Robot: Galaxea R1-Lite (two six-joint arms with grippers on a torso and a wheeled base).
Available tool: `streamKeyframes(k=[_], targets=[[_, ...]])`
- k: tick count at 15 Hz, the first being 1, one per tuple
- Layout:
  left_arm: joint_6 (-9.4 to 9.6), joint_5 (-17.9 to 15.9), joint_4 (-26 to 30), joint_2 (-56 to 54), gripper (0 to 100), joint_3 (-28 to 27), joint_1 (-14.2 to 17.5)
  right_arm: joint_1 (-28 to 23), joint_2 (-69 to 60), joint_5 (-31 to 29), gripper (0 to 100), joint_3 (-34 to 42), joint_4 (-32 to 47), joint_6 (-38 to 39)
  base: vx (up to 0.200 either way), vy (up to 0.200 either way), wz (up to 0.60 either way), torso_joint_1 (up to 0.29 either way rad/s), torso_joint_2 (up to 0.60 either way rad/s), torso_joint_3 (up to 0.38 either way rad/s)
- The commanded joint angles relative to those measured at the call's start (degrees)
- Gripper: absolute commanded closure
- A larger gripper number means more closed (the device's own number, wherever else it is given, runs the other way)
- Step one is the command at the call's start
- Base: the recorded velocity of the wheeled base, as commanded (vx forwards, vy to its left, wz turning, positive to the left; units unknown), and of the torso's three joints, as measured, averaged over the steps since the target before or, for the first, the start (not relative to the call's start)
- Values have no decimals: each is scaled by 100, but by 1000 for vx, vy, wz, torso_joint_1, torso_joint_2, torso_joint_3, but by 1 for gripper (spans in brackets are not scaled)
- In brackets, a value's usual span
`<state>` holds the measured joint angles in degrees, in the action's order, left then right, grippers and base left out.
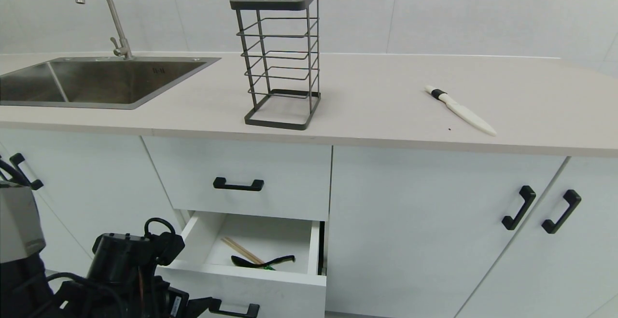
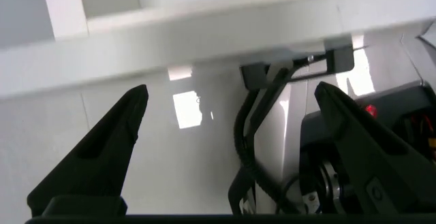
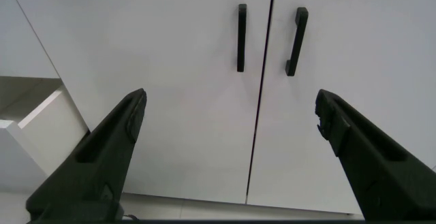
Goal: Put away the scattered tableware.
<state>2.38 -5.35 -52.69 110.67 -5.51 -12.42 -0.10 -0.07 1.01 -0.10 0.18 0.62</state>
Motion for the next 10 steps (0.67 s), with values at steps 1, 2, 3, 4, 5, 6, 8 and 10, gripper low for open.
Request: streamKeyframes(k=[1,2,3,4,5,6,8,10], targets=[[-9,-1,-5,122,0,-222,-6,1,7,4,0,1,-1,-1,0,0,0,0,0,0],[-27,-1,-5,175,0,-363,-6,1,7,4,0,1,-1,-1,0,0,0,0,0,0],[-27,-1,4,192,0,-425,-6,1,7,4,0,1,-1,-1,0,0,0,0,0,0],[-27,-1,-5,219,0,-486,3,1,7,4,0,1,-1,-1,0,0,0,0,0,0],[-27,8,-5,245,0,-565,3,1,7,4,0,1,-1,-1,0,0,0,0,0,0],[-27,-1,-13,254,0,-627,21,1,7,4,0,1,-1,-1,0,0,0,0,0,0],[-36,-1,-119,342,0,-794,47,1,7,4,0,1,-1,-1,0,0,0,0,0,0],[-44,-1,-154,394,0,-890,47,1,7,4,0,1,-1,-1,0,0,0,0,0,0]])
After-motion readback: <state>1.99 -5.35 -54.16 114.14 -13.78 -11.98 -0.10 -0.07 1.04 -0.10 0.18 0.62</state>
